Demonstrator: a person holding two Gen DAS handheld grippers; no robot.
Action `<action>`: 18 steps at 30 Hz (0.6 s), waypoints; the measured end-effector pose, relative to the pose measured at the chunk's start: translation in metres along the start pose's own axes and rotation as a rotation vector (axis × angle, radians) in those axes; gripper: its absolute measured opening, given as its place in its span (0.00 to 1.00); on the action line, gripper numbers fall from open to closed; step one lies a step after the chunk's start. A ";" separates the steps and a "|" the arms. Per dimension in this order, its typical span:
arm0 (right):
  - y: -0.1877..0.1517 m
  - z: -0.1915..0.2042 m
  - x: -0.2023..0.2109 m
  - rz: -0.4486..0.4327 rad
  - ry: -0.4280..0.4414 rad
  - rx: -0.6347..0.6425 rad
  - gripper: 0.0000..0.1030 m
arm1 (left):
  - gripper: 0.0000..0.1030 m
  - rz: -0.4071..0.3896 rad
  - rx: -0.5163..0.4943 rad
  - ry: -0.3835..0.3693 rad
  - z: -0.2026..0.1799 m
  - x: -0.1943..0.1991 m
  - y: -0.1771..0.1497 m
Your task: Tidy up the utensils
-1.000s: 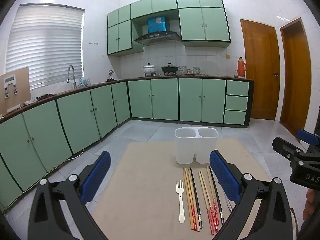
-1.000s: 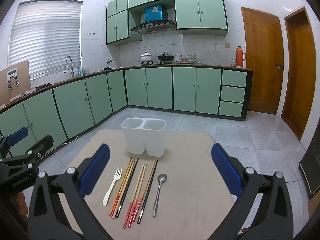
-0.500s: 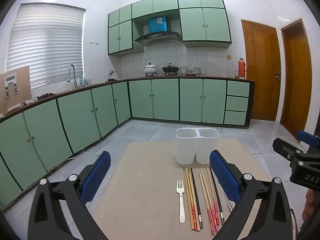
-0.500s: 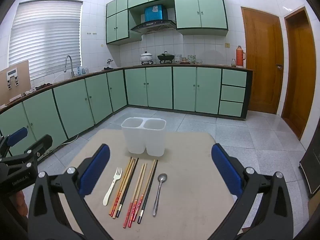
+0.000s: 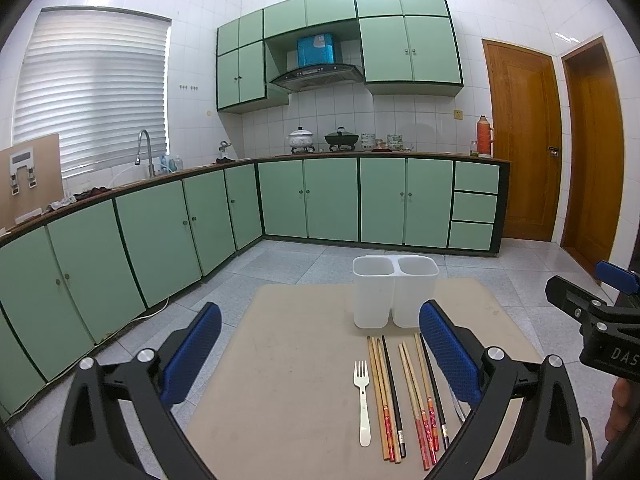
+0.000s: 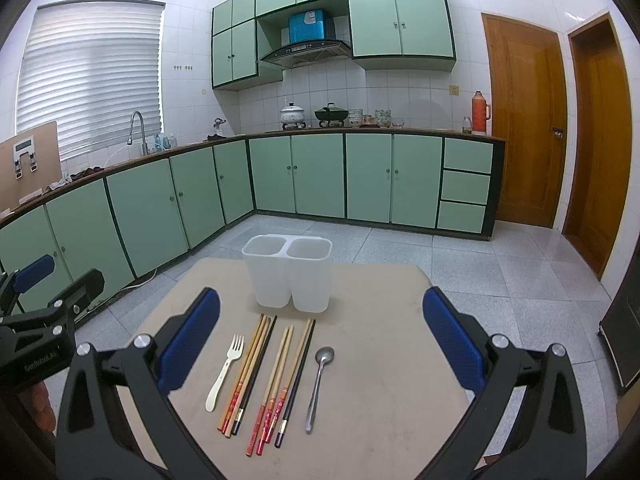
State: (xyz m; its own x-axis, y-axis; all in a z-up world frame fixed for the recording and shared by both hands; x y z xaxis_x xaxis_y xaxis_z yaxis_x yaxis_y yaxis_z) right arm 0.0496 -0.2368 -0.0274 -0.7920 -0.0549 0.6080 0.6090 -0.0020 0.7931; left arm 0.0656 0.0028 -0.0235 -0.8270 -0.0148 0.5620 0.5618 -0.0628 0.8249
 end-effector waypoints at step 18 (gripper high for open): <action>0.001 -0.001 -0.001 -0.001 -0.001 0.000 0.95 | 0.94 -0.003 0.003 0.004 0.003 0.002 0.000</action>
Point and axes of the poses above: each gripper's, at about its wrist camera, not at the fingertips, and x roughly against the way its jaws point, z to its left, y to its top, the point moved 7 cm from there along -x, roughly the way its jaws point, and after that the axes turned 14 degrees about z, right-handed, at the moved point
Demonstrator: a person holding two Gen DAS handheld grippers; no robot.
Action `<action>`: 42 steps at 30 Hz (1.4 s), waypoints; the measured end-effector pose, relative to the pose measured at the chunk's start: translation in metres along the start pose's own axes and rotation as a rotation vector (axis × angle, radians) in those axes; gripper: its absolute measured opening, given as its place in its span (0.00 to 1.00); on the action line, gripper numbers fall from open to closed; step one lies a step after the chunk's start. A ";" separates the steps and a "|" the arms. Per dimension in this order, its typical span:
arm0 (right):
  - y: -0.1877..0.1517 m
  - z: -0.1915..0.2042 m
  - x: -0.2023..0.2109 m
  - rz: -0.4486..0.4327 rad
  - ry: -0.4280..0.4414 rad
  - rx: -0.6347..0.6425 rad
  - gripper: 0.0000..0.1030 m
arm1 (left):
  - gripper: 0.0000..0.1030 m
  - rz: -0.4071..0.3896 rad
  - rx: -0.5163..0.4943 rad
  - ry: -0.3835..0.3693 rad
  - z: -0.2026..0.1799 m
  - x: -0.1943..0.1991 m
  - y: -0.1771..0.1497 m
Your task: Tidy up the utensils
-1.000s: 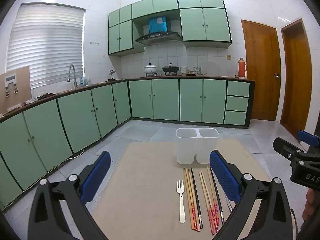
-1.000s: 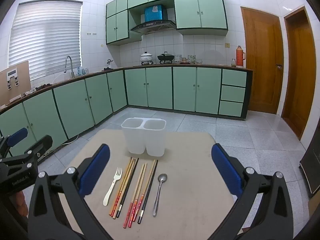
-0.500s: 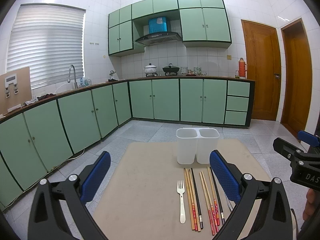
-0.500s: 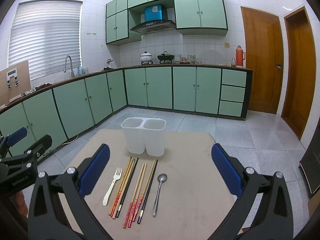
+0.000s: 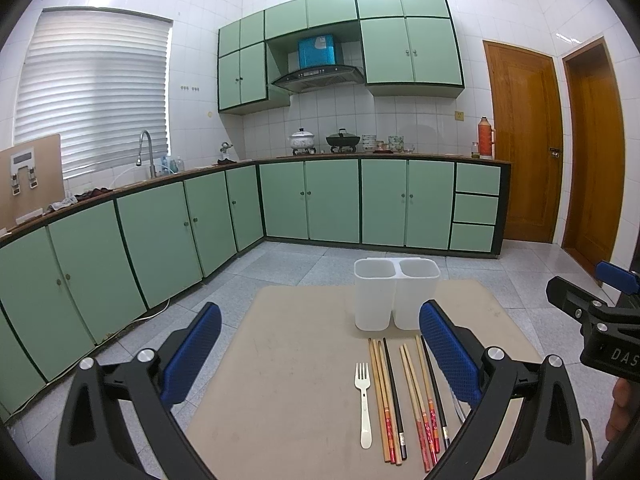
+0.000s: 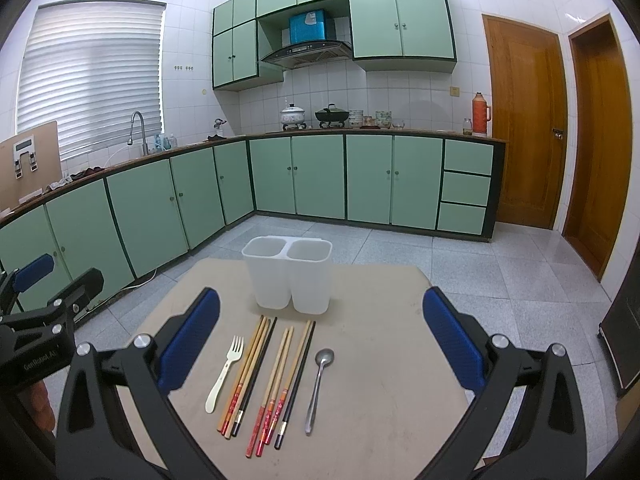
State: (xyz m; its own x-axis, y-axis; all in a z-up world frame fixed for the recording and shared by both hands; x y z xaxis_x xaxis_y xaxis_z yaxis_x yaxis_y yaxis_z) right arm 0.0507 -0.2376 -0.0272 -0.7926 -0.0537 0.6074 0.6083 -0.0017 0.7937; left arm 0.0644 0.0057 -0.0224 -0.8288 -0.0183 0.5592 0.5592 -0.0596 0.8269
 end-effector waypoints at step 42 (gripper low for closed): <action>-0.001 -0.002 -0.003 0.007 -0.002 -0.002 0.95 | 0.94 0.002 -0.001 0.002 0.004 0.001 -0.001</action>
Point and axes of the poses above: each gripper's, at about its wrist camera, not at the fingertips, and x roughly against the way its jaws point, z to its left, y to its top, the point moved 7 cm from there along -x, roughly the way its jaws point, and after that the axes turned 14 degrees about z, right-handed, at the moved point
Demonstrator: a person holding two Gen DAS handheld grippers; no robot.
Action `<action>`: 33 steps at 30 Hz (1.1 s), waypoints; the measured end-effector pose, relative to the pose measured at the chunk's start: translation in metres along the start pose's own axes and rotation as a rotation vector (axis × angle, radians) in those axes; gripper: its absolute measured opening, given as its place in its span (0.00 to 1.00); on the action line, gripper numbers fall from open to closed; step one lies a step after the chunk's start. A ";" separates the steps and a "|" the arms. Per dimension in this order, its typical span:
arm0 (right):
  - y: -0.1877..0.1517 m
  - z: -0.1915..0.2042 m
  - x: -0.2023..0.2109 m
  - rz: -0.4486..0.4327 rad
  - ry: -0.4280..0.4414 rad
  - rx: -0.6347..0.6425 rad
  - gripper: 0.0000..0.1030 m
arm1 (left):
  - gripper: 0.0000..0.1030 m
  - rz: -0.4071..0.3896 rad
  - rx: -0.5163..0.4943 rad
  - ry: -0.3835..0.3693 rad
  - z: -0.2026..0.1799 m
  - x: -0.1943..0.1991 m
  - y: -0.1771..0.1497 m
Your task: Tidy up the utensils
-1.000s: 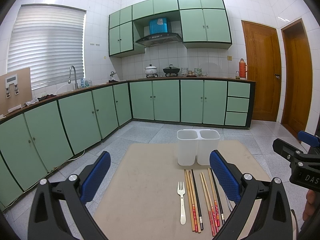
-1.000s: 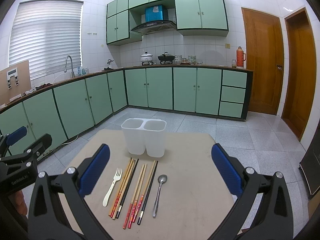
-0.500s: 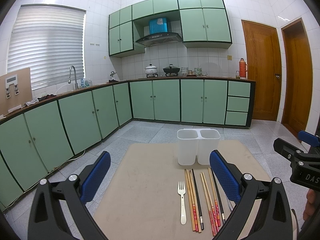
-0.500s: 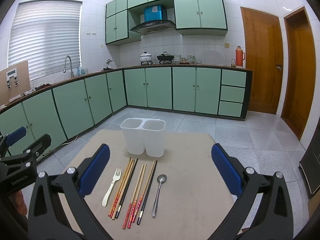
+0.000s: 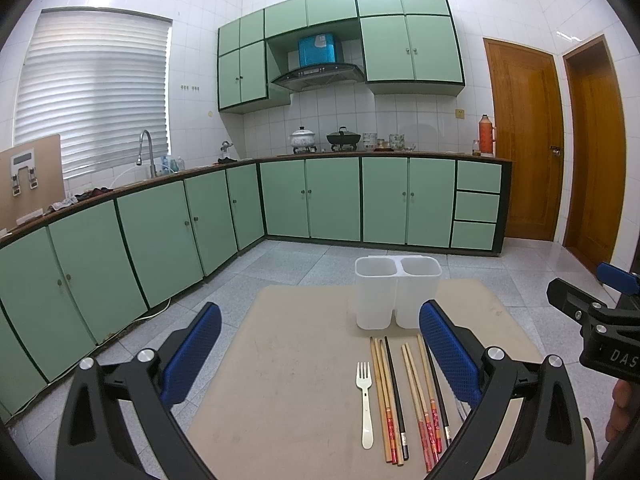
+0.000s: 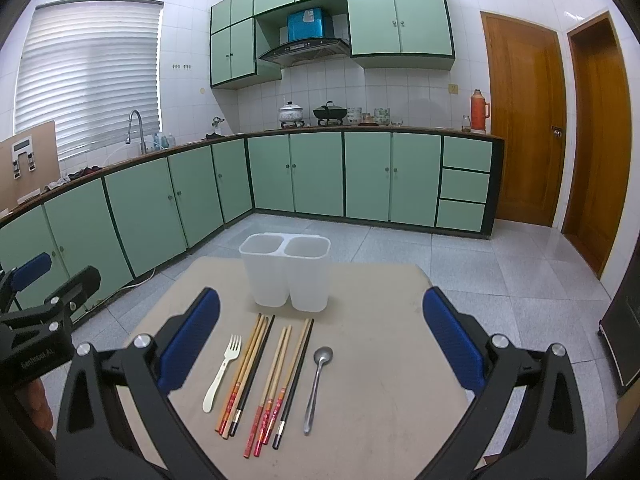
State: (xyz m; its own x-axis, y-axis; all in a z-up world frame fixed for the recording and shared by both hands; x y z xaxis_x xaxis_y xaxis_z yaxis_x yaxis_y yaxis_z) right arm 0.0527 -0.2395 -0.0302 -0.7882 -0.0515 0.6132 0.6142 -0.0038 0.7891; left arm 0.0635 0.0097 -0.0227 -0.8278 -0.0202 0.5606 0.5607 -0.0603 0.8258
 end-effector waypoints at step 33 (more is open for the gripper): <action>-0.055 -0.008 -0.196 0.469 -0.003 -0.020 0.79 | 0.93 0.507 -0.016 -0.017 0.000 -0.215 -0.067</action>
Point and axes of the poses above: each gripper's, at about its wrist camera, not at the fingertips, and x roughly against the way its jaws point, z to its left, y to its top, the point moved 7 cm from there along -x, roughly the way its jaws point, and after that the axes turned 14 degrees about z, right-handed, at the moved point
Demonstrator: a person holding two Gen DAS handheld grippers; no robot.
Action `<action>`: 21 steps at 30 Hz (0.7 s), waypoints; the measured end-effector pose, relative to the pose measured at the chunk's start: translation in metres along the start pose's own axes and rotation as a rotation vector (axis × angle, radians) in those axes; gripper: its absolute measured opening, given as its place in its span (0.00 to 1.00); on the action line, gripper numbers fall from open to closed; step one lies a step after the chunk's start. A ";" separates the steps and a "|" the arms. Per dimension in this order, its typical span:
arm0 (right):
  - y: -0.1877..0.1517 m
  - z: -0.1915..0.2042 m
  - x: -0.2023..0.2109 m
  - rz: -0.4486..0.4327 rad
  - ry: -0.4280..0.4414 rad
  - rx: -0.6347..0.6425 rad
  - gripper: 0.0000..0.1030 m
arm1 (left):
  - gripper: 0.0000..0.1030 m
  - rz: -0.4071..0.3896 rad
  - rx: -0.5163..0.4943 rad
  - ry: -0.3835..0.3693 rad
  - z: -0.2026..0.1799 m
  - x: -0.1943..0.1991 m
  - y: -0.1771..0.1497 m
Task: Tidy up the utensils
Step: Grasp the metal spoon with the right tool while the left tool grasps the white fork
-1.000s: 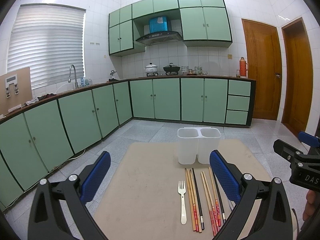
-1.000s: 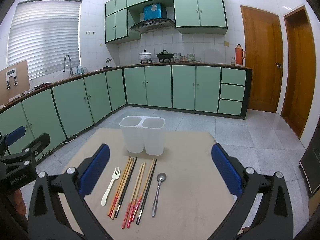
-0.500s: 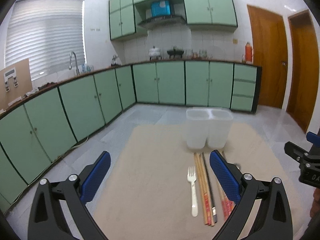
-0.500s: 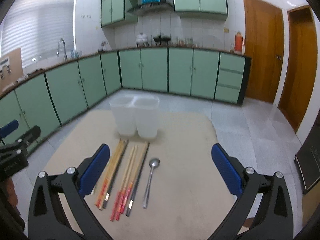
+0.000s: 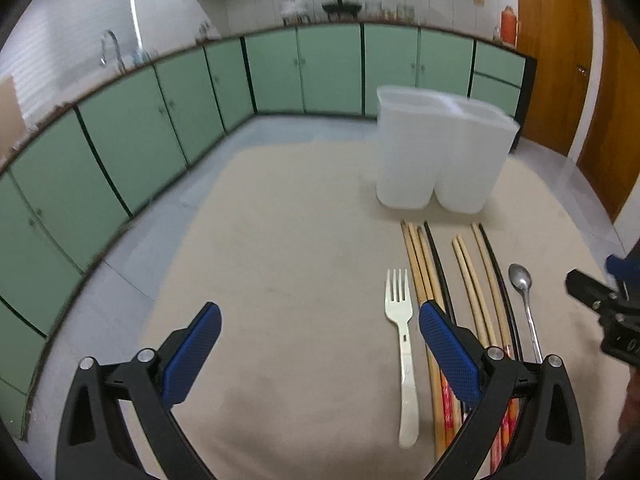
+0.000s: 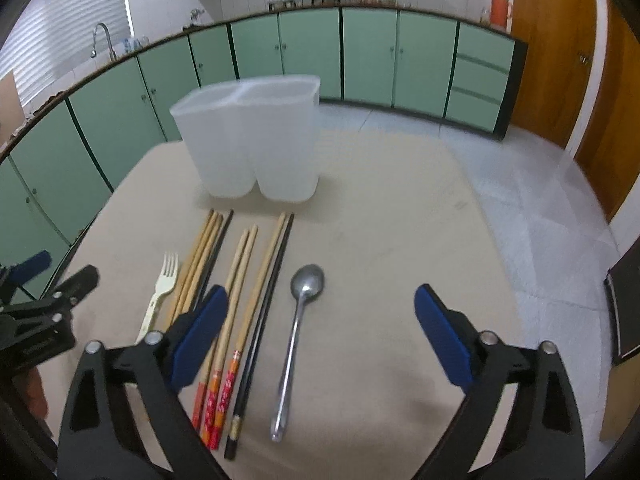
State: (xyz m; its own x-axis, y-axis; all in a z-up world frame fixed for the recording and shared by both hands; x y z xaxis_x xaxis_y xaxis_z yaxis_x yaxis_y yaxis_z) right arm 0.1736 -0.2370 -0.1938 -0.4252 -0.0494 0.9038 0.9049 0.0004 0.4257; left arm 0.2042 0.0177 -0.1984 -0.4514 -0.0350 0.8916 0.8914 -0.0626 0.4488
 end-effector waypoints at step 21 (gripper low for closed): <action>0.013 -0.001 -0.061 0.132 0.054 -0.040 0.69 | 0.86 0.154 -0.028 -0.026 -0.028 -0.078 0.026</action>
State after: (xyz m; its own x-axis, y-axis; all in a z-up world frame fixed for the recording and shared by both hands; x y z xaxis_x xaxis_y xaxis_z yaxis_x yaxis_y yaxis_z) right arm 0.2115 -0.2347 -0.2432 -0.3014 -0.1057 0.9476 0.9535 -0.0288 0.3000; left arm 0.2613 -0.0095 -0.2578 -0.3075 -0.0210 0.9513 0.9485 -0.0867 0.3047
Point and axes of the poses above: each gripper's, at about its wrist camera, not at the fingertips, and x roughly against the way its jaws point, z to its left, y to its top, the point moved 7 cm from there along -x, roughly the way its jaws point, and after that the axes turned 14 degrees about z, right-handed, at the moved point
